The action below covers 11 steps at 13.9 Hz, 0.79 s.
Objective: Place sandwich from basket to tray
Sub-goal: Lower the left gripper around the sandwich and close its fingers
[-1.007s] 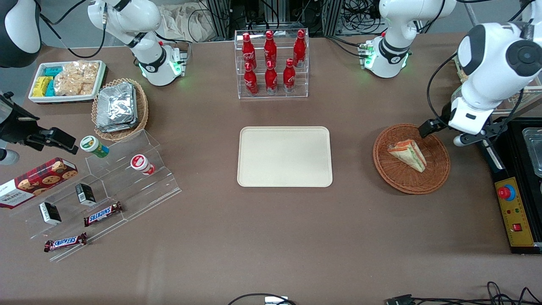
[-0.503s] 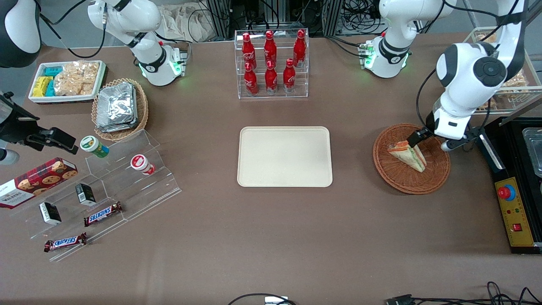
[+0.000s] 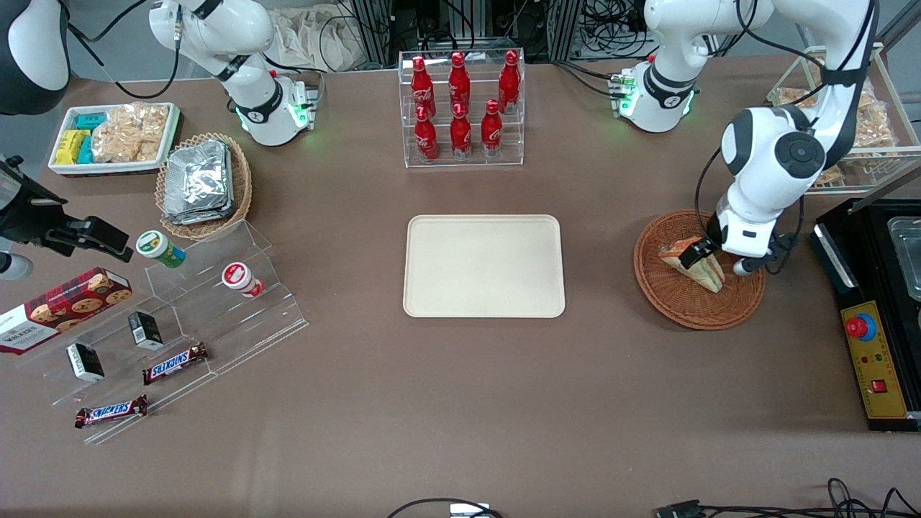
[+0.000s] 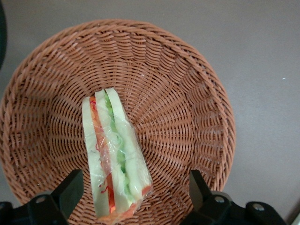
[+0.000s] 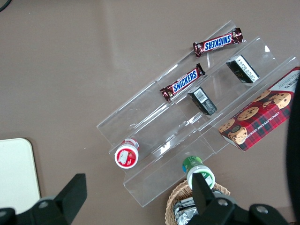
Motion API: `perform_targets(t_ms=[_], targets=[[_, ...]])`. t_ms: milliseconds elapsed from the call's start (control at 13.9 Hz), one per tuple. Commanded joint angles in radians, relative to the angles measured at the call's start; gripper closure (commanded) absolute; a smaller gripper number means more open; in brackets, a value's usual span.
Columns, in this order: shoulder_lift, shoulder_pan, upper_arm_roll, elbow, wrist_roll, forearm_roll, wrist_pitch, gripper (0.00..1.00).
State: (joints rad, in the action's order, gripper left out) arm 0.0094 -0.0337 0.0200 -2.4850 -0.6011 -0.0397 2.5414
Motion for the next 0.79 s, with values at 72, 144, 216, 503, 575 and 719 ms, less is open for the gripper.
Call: perform_targets(t_ms=[72,144,216,503,575,719], targets=[[0.004,0.000,0.000,-0.052,-0.023,-0.012,0.077,0.00],[0.007,0.000,0.000,-0.069,-0.023,-0.011,0.106,0.00],[0.017,0.000,-0.002,-0.084,-0.023,-0.011,0.131,0.00],[0.037,0.001,-0.002,-0.114,-0.029,-0.011,0.183,0.00],[0.037,0.001,-0.002,-0.115,-0.029,-0.009,0.183,0.00],[0.044,0.001,-0.003,-0.114,-0.029,-0.009,0.183,0.12]])
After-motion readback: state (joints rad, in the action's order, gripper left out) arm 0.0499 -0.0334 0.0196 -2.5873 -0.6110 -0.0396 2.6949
